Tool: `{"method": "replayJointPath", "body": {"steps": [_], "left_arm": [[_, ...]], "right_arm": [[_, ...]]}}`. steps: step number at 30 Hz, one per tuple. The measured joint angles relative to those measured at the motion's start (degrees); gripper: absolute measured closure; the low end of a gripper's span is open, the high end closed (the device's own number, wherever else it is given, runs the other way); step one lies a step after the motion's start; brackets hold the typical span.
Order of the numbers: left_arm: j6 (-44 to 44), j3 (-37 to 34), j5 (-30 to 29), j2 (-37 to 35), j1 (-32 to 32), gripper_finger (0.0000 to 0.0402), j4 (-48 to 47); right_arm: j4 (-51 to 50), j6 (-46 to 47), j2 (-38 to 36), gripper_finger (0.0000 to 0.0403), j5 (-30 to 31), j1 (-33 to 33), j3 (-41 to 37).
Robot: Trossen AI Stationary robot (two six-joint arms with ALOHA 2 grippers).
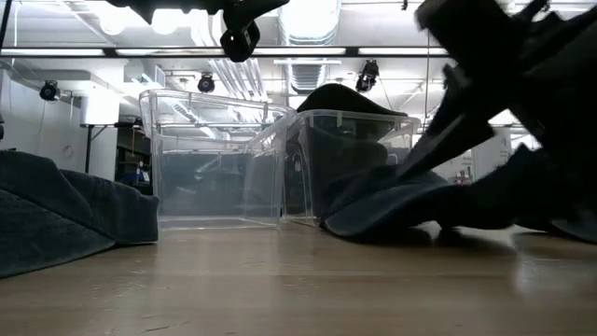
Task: Pick & Place hat
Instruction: Put the middle dark blue cap into the left transparent bin
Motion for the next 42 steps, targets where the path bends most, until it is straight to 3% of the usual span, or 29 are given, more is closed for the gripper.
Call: {"method": "replayJointPath", "body": {"steps": [9, 21, 26, 32, 42], "left_arm": [[-0.02, -0.07, -0.02, 0.0, -0.02, 0.0234, 0.18], [-0.17, -0.55, -0.26, 0.02, -0.04, 0.0234, 0.46], [-0.19, -0.98, -0.7, 0.02, -0.03, 0.0234, 0.39], [-0.24, -0.98, -0.68, 0.02, -0.04, 0.0234, 0.43], [-5.78, -0.98, -0.66, -1.55, -0.02, 0.0234, 1.22]], "right_arm": [[-0.13, -11.78, -1.08, 0.0197, -3.28, -0.6, 0.02], [-5.32, -6.96, -1.26, 0.0206, 1.82, -1.13, -0.11], [-5.56, -6.47, -1.27, 0.0255, 1.95, -2.01, -1.5], [-5.68, -7.25, -1.03, 0.0373, 1.87, -2.25, -2.69], [-5.76, -21.27, -1.12, 0.0391, -2.63, 1.28, 3.59]]}}
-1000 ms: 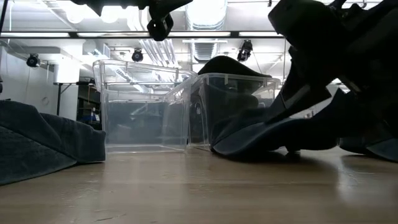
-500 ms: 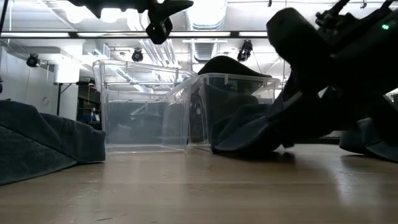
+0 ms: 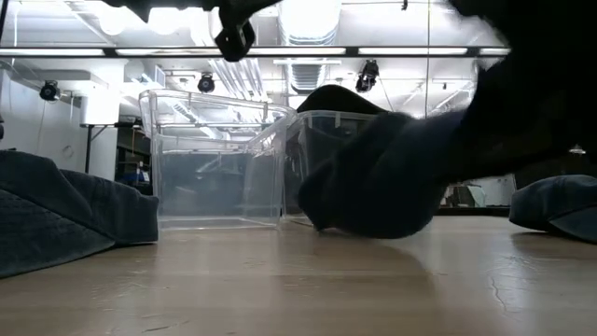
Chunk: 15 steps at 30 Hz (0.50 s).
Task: Pick & Place hat
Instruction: Put the middle dark blue cap into the left transparent bin
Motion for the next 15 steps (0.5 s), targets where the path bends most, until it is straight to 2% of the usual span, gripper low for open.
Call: {"method": "replayJointPath", "body": {"steps": [4, 8, 15], "left_arm": [[-1.68, 0.0, 0.02, -1.63, 0.0, 0.0234, 0.13], [-4.28, 0.0, 0.04, -3.6, 0.0, 0.0234, 0.76], [-7.5, 0.02, 0.7, -7.76, 0.0, 0.0234, 5.56]], "right_arm": [[-0.37, -6.78, -0.13, 0.0392, -1.92, 1.16, 3.9], [-0.1, -19.9, -0.13, 0.0392, -1.68, 3.01, 8.7], [-1.97, -38.18, -0.13, 0.0392, 7.67, 4.37, 16.53]]}}
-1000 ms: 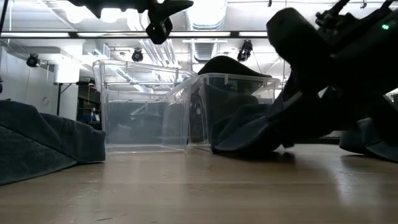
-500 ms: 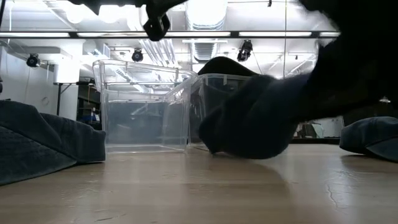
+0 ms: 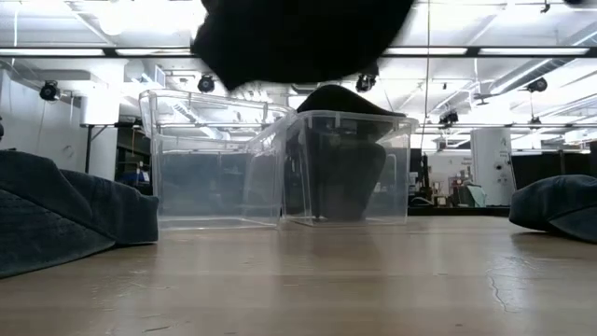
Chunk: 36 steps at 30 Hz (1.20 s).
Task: Pick & Place hat
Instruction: Put the middle dark blue cap into the left transparent bin
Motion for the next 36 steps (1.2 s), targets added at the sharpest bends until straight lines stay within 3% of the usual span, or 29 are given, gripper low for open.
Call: {"method": "replayJointPath", "body": {"steps": [5, 9, 21, 36], "left_arm": [[-0.04, 0.0, 0.13, -2.87, 0.0, 0.0234, 0.12], [-0.55, 0.0, 0.11, -4.96, 0.0, 0.0234, 0.2], [-0.9, 0.0, 0.21, -12.45, 0.0, 0.0234, 1.02], [-0.37, -0.14, 1.46, -13.94, 0.0, 0.0234, 0.32]], "right_arm": [[-4.95, -11.33, 0.0, 0.0392, 7.79, -2.42, 4.85], [-5.91, -22.65, 0.0, 0.0392, 10.14, -6.96, 8.52], [-5.5, -49.77, -0.02, 0.039, -0.45, -24.05, 16.47], [-3.81, -79.31, 4.98, 0.039, -0.84, -33.25, 17.35]]}}
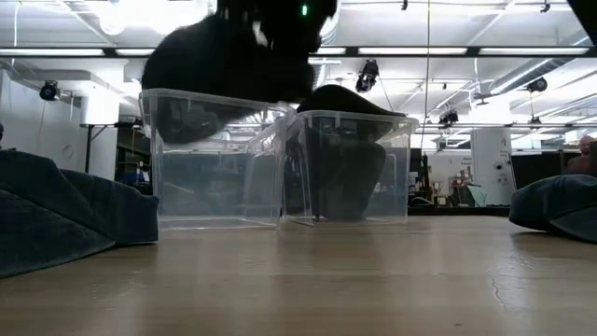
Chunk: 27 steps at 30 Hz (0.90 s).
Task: Pick & Place hat
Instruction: Put the middle dark blue cap into the left transparent bin
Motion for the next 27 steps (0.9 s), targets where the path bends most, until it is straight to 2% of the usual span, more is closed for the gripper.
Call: {"method": "replayJointPath", "body": {"steps": [5, 9, 12, 21, 27], "left_arm": [[0.33, -0.07, -0.07, -0.11, 0.0, 0.0234, 0.23], [1.33, -0.07, -0.1, -0.22, 0.0, 0.0234, 0.26], [1.43, -0.39, -0.1, -0.22, -0.02, 0.0234, 0.24], [1.29, -0.75, -0.11, -0.18, -0.02, 0.0234, 0.18], [1.23, -0.75, 0.0, -0.18, -0.02, 0.0234, -0.05]], "right_arm": [[0.02, -6.78, 3.37, 0.039, 1.5, -0.16, 0.54], [-0.48, -11.26, 6.22, 0.039, 15.77, -0.22, 1.85], [-0.25, -20.39, 6.91, 0.039, 20.63, -0.27, 2.8], [-0.62, -27.39, 6.51, 0.039, 20.8, 0.46, 2.98], [-2.7, -23.49, 6.48, 0.039, 20.79, -0.01, 2.16]]}}
